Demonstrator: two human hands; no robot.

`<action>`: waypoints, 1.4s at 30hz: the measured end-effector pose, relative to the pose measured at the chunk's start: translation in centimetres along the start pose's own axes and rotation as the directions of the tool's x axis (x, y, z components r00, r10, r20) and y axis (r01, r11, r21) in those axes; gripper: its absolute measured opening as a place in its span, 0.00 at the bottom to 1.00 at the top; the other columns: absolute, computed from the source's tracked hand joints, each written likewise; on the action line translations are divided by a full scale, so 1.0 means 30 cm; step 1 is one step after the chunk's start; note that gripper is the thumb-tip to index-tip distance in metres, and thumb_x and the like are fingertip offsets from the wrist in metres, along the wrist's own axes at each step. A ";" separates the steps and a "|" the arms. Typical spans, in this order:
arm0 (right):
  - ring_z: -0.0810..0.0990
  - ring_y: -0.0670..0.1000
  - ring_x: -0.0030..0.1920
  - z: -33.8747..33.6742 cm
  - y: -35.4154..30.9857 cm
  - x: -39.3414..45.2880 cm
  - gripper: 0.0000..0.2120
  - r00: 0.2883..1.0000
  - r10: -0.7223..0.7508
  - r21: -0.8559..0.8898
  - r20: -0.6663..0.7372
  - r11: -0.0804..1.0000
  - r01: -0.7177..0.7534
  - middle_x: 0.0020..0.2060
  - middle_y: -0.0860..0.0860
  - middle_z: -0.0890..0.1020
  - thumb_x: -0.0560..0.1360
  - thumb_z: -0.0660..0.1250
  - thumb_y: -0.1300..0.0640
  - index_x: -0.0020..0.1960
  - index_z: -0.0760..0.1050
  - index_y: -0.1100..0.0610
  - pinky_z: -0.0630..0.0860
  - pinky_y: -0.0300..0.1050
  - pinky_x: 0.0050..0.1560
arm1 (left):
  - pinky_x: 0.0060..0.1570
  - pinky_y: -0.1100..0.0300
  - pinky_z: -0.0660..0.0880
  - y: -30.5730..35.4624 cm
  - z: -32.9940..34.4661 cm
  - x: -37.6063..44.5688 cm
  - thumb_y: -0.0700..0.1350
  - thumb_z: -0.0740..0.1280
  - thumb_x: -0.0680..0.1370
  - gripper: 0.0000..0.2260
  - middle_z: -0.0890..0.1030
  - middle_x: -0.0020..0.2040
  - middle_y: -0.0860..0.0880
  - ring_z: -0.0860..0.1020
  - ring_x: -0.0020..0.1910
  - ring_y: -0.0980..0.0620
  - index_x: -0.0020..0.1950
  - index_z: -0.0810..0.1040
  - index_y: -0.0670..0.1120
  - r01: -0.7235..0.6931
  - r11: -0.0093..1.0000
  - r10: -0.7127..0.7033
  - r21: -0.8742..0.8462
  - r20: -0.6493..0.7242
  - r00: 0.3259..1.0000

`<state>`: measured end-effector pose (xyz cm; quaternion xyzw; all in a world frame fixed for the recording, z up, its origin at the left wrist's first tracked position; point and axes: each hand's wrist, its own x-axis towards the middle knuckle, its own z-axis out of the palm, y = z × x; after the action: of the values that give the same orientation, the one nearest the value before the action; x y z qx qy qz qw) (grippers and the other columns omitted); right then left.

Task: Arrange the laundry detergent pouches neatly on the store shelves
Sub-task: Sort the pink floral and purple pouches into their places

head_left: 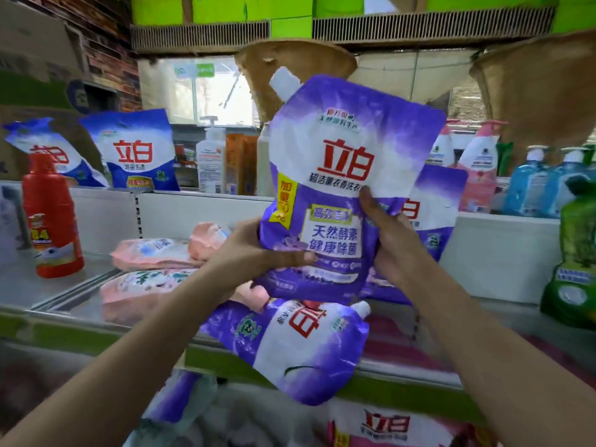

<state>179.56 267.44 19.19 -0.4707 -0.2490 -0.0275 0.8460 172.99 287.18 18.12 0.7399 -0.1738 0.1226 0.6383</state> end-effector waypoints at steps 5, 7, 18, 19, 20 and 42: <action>0.85 0.55 0.49 -0.187 -0.140 -0.050 0.13 0.993 -0.042 -0.117 -0.107 0.993 0.029 0.50 0.56 0.86 0.73 0.68 0.56 0.57 0.80 0.58 0.82 0.55 0.49 | 0.39 0.63 0.80 -0.038 0.215 0.104 0.33 0.77 0.66 0.13 0.86 0.39 0.48 0.85 0.38 0.52 0.49 0.83 0.42 0.057 0.998 -0.053 -0.025 0.125 0.991; 0.86 0.53 0.41 -0.269 -0.176 -0.080 0.07 0.991 -0.027 -0.148 -0.133 0.989 0.007 0.43 0.55 0.87 0.75 0.67 0.58 0.51 0.81 0.58 0.83 0.50 0.40 | 0.46 0.56 0.82 -0.092 0.307 0.150 0.33 0.78 0.64 0.16 0.86 0.44 0.42 0.85 0.46 0.44 0.50 0.83 0.40 0.114 0.992 -0.104 -0.049 0.175 0.979; 0.86 0.56 0.43 -0.535 -0.116 -0.105 0.09 0.961 -0.025 -0.216 -0.275 0.976 -0.037 0.45 0.58 0.86 0.71 0.72 0.58 0.51 0.82 0.59 0.83 0.49 0.41 | 0.44 0.62 0.80 -0.262 0.518 0.244 0.27 0.77 0.63 0.23 0.85 0.46 0.45 0.84 0.46 0.51 0.56 0.78 0.37 0.258 0.964 -0.240 -0.058 0.221 0.945; 0.86 0.57 0.45 -0.531 -0.103 -0.091 0.11 0.963 -0.023 -0.216 -0.270 0.976 -0.037 0.46 0.58 0.86 0.71 0.72 0.57 0.52 0.82 0.59 0.82 0.51 0.44 | 0.45 0.62 0.80 -0.264 0.506 0.254 0.26 0.76 0.63 0.22 0.86 0.47 0.45 0.84 0.46 0.51 0.55 0.79 0.37 0.249 0.968 -0.235 -0.042 0.215 0.948; 0.86 0.58 0.46 -0.525 -0.091 -0.077 0.12 0.967 -0.021 -0.217 -0.256 0.975 -0.036 0.47 0.59 0.86 0.70 0.73 0.56 0.53 0.82 0.59 0.82 0.51 0.45 | 0.44 0.62 0.80 -0.273 0.494 0.266 0.26 0.76 0.63 0.21 0.86 0.46 0.45 0.84 0.45 0.51 0.53 0.81 0.37 0.234 0.972 -0.223 -0.032 0.202 0.954; 0.85 0.55 0.50 -0.532 -0.175 0.032 0.21 0.968 0.090 -0.129 -0.236 0.984 -0.123 0.50 0.57 0.86 0.78 0.61 0.42 0.55 0.79 0.59 0.83 0.50 0.49 | 0.55 0.47 0.79 -0.223 0.470 0.322 0.50 0.78 0.58 0.21 0.86 0.45 0.41 0.84 0.45 0.42 0.46 0.84 0.40 0.262 0.949 -0.279 -0.174 -0.085 0.956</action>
<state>185.24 251.78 16.82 -0.5365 -0.1216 -0.0540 0.8334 183.97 273.11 13.79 0.6951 -0.0449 0.0597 0.7150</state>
